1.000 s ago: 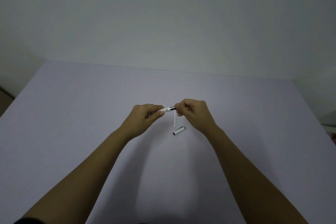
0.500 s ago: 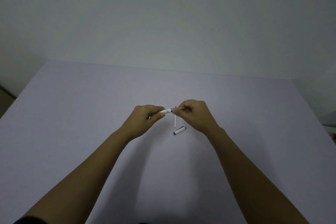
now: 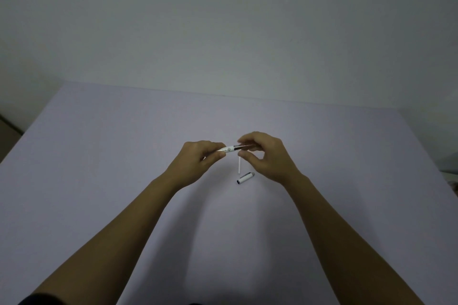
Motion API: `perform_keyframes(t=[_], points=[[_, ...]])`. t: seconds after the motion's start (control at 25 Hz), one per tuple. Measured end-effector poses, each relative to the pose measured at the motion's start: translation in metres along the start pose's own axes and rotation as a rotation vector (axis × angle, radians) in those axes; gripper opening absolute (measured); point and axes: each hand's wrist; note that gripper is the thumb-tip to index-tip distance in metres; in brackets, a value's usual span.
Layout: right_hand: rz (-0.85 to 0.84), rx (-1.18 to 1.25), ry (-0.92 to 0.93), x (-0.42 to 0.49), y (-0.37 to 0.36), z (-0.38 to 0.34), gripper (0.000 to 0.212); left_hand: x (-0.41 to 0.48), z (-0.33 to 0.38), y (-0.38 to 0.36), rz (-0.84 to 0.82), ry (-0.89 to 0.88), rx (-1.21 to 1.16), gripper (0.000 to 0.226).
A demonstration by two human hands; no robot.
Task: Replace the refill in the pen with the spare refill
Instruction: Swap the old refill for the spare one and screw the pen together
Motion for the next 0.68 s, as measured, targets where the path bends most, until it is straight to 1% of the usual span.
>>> perform_keyframes(t=[0.08,0.12,0.2,0.24,0.32,0.36,0.44,0.48,0.56,0.68], points=[[0.016,-0.056,0.055,0.0006,-0.0009,-0.0008,0.014,-0.0003,0.0019,0.0002,-0.005,0.004,-0.006,0.018],[0.022,-0.078,0.053,0.0014,-0.0014,-0.0011,0.02,-0.0007,0.0026,0.0001,-0.005,0.005,-0.009,0.019],[0.025,-0.124,0.023,0.0024,-0.0027,-0.0002,0.038,-0.0017,0.004,0.0002,-0.007,0.001,-0.013,0.019],[0.024,-0.116,0.001,0.0021,-0.0022,-0.0004,0.04,-0.002,0.0048,0.0005,-0.01,-0.004,-0.013,0.019],[0.026,-0.039,-0.002,0.0001,-0.0012,-0.0009,0.027,-0.0019,0.0057,0.0013,-0.013,-0.012,-0.007,0.019],[0.032,-0.018,0.03,-0.0006,-0.0008,-0.0017,0.023,-0.0012,0.0058,0.002,-0.012,-0.011,-0.007,0.019],[0.05,-0.05,0.115,-0.0003,-0.0011,-0.0005,0.016,-0.0005,0.0054,0.0026,-0.012,-0.005,-0.01,0.018],[0.053,-0.062,0.127,0.0006,-0.0016,-0.0007,0.012,-0.0004,0.0046,0.0023,-0.012,-0.005,-0.007,0.018],[0.057,-0.072,0.095,0.0028,-0.0022,-0.0012,0.011,-0.0007,0.0029,0.0009,-0.001,-0.016,0.0,0.018],[0.053,-0.119,0.05,0.0054,-0.0041,-0.0007,0.017,-0.0016,0.0019,-0.0013,0.046,-0.062,0.021,0.021]])
Point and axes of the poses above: each hand's wrist, its own x-axis towards the middle knuckle, its own y-axis out of the back of the hand, z = x × y, and after that the axes turned 2 degrees about -y, right-handed
